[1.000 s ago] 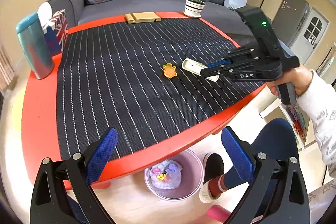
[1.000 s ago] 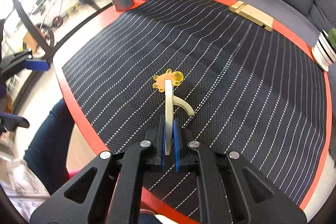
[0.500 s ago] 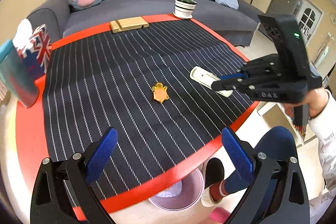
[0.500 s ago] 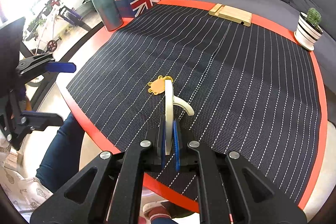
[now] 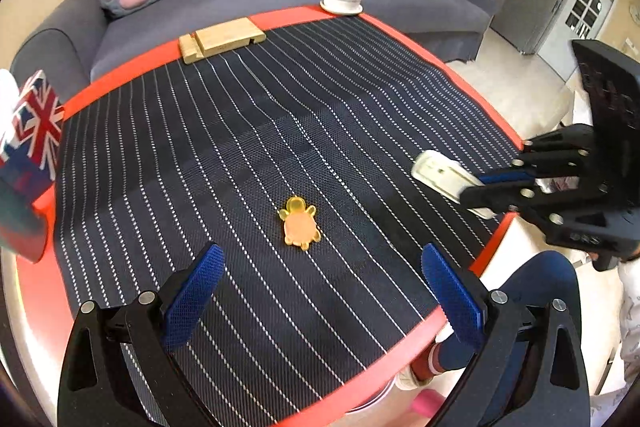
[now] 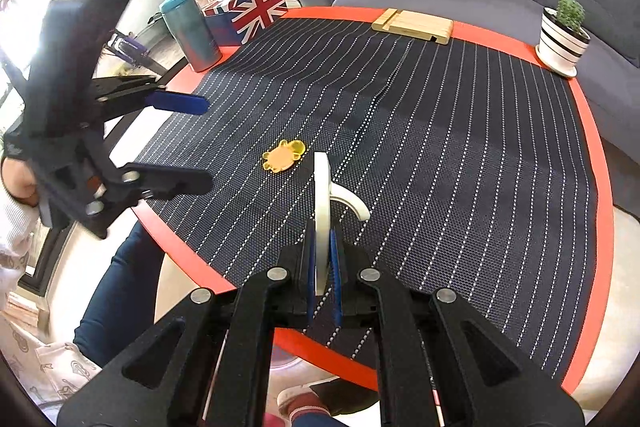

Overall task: Collect trash
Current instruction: 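Lift the white clip with the right tool while the left tool grasps the orange turtle toy, then drop the orange turtle into the bin with the left tool while the right tool carries the clip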

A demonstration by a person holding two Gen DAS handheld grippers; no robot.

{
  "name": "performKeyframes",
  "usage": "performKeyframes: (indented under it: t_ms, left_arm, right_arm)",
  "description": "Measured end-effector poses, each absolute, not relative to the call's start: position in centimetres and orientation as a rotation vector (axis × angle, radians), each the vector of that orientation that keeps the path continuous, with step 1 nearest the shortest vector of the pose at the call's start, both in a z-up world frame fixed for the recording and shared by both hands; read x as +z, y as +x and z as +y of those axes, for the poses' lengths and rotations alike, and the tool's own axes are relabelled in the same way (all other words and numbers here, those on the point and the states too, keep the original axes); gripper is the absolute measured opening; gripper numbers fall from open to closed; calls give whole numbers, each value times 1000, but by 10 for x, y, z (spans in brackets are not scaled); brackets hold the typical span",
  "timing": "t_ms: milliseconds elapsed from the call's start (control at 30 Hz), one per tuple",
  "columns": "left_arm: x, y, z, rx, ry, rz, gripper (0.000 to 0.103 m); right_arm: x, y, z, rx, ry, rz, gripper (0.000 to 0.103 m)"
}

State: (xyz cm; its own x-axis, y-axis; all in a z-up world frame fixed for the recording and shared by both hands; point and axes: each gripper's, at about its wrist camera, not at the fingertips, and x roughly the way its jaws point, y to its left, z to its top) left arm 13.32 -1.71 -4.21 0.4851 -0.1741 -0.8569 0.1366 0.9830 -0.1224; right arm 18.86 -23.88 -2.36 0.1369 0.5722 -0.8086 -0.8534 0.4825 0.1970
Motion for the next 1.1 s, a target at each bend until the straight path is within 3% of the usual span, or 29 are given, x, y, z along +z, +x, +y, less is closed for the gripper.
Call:
performKeyframes:
  t_ms: [367,767,1100]
  left_arm:
    - [-75,168,-16,-138,-28,1114,93]
    - [-92,174,-16,-142,-15,1136,27]
    - [-78,162,-16,-155,-13,1098,27]
  right_arm:
    - [-26,191,-246,1054,-330,981,6]
    - [-33,194,-245,1051,-324,993,6]
    - [-33,191,-243,1056,-327,984,6]
